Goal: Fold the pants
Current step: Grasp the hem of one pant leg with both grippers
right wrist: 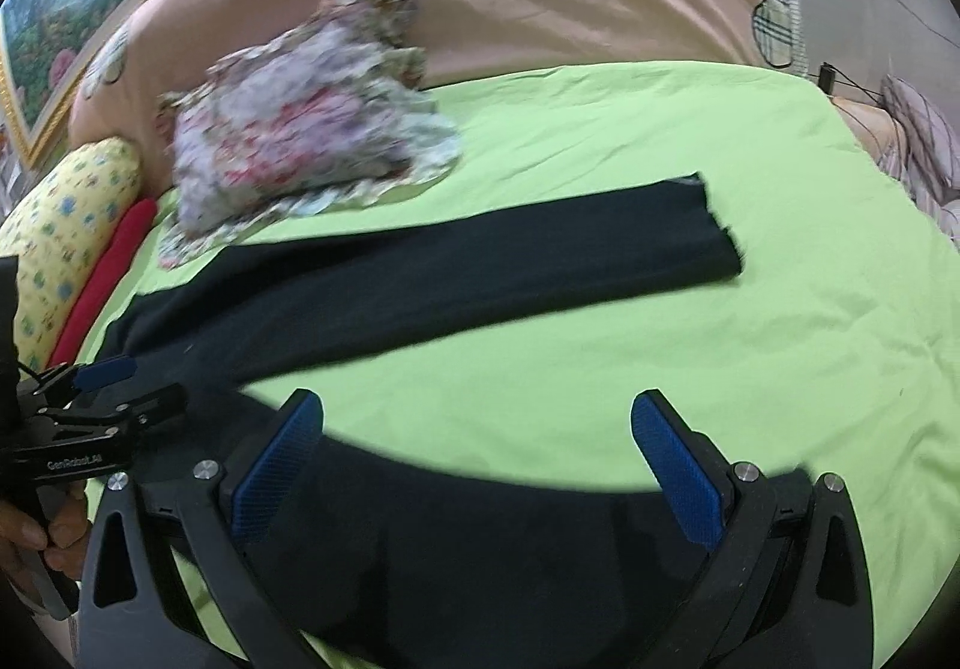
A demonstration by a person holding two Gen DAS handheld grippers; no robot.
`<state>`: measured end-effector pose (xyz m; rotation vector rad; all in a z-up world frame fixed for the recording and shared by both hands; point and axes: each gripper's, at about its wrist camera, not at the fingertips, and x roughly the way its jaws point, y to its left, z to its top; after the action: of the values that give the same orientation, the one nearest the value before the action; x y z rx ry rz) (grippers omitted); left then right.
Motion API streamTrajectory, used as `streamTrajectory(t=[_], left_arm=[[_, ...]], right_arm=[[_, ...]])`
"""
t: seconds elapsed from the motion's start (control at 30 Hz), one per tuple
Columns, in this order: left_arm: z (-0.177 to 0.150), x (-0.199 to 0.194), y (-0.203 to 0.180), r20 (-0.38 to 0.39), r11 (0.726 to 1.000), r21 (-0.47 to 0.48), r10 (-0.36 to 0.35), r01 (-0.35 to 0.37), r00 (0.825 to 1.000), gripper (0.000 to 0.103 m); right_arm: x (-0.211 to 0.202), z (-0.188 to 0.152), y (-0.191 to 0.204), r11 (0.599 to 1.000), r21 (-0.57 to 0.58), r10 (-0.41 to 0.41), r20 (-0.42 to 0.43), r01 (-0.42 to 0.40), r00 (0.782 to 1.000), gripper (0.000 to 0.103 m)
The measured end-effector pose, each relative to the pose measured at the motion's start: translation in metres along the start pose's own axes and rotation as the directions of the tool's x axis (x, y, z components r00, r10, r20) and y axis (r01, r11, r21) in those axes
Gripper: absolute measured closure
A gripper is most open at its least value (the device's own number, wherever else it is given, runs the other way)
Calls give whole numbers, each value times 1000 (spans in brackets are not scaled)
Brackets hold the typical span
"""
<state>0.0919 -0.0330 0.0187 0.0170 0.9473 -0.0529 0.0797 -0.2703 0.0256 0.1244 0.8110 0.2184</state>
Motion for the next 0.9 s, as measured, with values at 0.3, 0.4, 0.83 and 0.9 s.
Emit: streamTrajectory(t=[0.3,0.4,0.83,0.9], left_arm=[[71,55,-20,-64,994,69,-81,85,995,9],[96,75,-27,-79,992,102,-69,77,995,9],[156,170,-56,-253,956,215,-144,200,957,18],[158,182,-60,-292,948,223,-158,227,943,23]], right_arm=[[37,60,-58,999,42,-7,-27,8,1000,1],[53,79,-79,998,62,-12,-44,15,999,1],[142,126,-156,995,101,4,-197,16,980,27],[154,127,-159,994,109,18,-232,8,973,31]])
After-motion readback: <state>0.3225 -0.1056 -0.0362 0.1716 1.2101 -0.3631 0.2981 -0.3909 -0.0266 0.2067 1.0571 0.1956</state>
